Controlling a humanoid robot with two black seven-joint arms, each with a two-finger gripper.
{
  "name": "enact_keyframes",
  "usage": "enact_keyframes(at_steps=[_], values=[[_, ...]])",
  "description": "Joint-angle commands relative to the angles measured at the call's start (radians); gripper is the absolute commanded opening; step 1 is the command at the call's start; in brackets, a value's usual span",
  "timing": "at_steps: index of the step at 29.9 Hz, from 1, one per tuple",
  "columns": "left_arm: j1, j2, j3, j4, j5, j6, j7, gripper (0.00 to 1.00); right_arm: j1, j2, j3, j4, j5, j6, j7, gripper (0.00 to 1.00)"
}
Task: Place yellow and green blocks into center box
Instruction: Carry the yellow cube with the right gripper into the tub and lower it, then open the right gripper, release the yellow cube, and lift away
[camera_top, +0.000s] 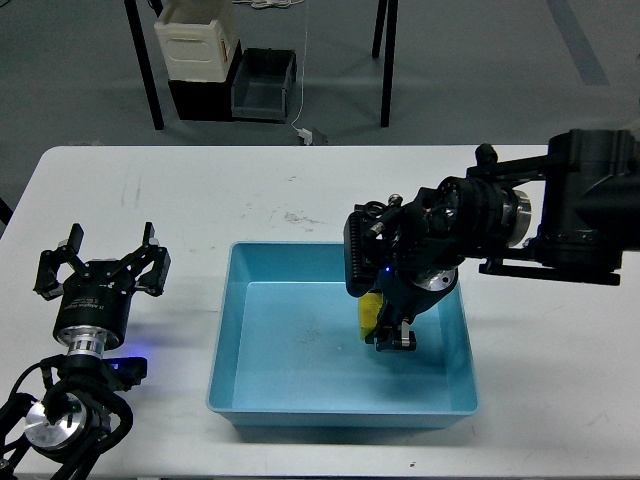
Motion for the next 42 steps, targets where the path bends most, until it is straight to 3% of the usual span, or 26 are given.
enact_keyframes(at_steps=[1, 2, 4, 6, 8, 9, 15, 23, 29, 32, 37, 39, 42], values=[[0.001, 0.000, 0.000, 0.000, 0.000, -0.001, 0.000, 1.00, -0.038, 0.027, -0.004, -0.040, 0.007, 0.000, 0.000, 0.08], [0.001, 0.000, 0.000, 0.000, 0.000, -0.001, 0.000, 1.00, -0.044, 0.027, -0.002, -0.046, 0.011, 0.000, 0.000, 0.10], [0.001, 0.000, 0.000, 0.000, 0.000, -0.001, 0.000, 1.00, -0.052, 0.027, 0.005, -0.051, 0.016, 0.000, 0.000, 0.25], [0.000, -0.001, 0.000, 0.000, 0.000, 0.001, 0.000, 1.00, -0.053, 0.026, 0.011, -0.054, 0.025, 0.000, 0.000, 0.54], [0.000, -0.001, 0.000, 0.000, 0.000, 0.001, 0.000, 1.00, -0.056, 0.020, 0.017, -0.054, 0.060, 0.000, 0.000, 0.92], [0.000, -0.001, 0.000, 0.000, 0.000, 0.001, 0.001, 1.00, -0.056, 0.018, 0.018, -0.054, 0.089, 0.000, 0.000, 1.00], [-0.014, 0.020, 0.005, 0.000, 0.006, 0.001, 0.014, 1.00, -0.038, -0.005, 0.022, -0.059, 0.105, 0.000, 0.000, 1.00], [-0.103, 0.256, 0.012, 0.008, 0.220, 0.013, 0.015, 1.00, -0.043, -0.165, 0.321, -0.100, 0.114, 0.000, 0.000, 1.00], [-0.229, 0.361, 0.070, 0.176, 0.567, 0.053, 0.026, 1.00, -0.139, -0.119, 0.476, -0.149, 0.136, -0.006, 0.000, 1.00], [-0.314, 0.368, 0.117, 0.262, 0.728, 0.076, 0.079, 1.00, -0.286, -0.097, 0.666, -0.146, 0.168, -0.061, 0.000, 1.00], [-0.399, 0.416, 0.129, 0.359, 0.848, 0.097, 0.257, 1.00, -0.501, -0.024, 0.843, -0.146, 0.170, -0.274, 0.000, 1.00], [-0.430, 0.442, 0.129, 0.360, 0.876, 0.067, 0.268, 1.00, -0.578, 0.003, 0.907, -0.143, 0.171, -0.378, 0.000, 1.00], [-0.444, 0.468, 0.127, 0.348, 0.961, -0.024, 0.247, 1.00, -0.697, 0.035, 1.029, -0.125, 0.195, -0.447, 0.000, 1.00]])
